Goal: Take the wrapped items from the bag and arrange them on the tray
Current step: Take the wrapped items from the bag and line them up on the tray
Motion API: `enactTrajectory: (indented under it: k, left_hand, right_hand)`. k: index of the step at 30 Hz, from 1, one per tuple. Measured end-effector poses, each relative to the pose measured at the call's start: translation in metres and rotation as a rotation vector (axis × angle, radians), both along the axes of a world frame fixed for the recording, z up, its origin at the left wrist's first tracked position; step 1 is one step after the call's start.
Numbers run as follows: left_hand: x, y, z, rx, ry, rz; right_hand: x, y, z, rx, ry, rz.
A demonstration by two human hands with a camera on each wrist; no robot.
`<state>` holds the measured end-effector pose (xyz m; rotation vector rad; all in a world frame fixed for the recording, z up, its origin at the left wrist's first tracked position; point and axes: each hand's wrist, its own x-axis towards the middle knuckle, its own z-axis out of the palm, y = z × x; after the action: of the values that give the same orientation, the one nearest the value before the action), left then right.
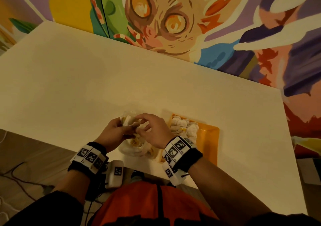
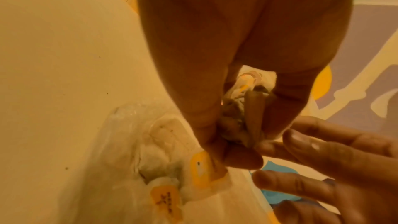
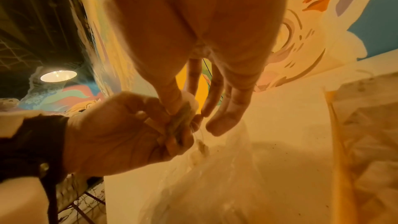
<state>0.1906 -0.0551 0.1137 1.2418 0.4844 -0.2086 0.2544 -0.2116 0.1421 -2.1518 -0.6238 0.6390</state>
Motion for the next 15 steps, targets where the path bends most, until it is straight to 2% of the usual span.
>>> enactTrajectory:
  k: [5,9,15]
  left_hand:
    - [0.002,-0.009,0.002,-0.254,0.006,-0.024]
    - [0.007,-0.022,-0.001,-0.235,-0.019,0.085]
    - [0.011,-0.036,0.002,-0.244,-0.027,0.134]
  right_hand:
    - [-0.001,0.0,-0.003,0.096,-0.1,-0.127]
    - [-0.001,-0.002,-0.002,0.164,-0.116,-0.202]
    - [0.0,-0.006,-0.003,0.225,-0.111,-0.237]
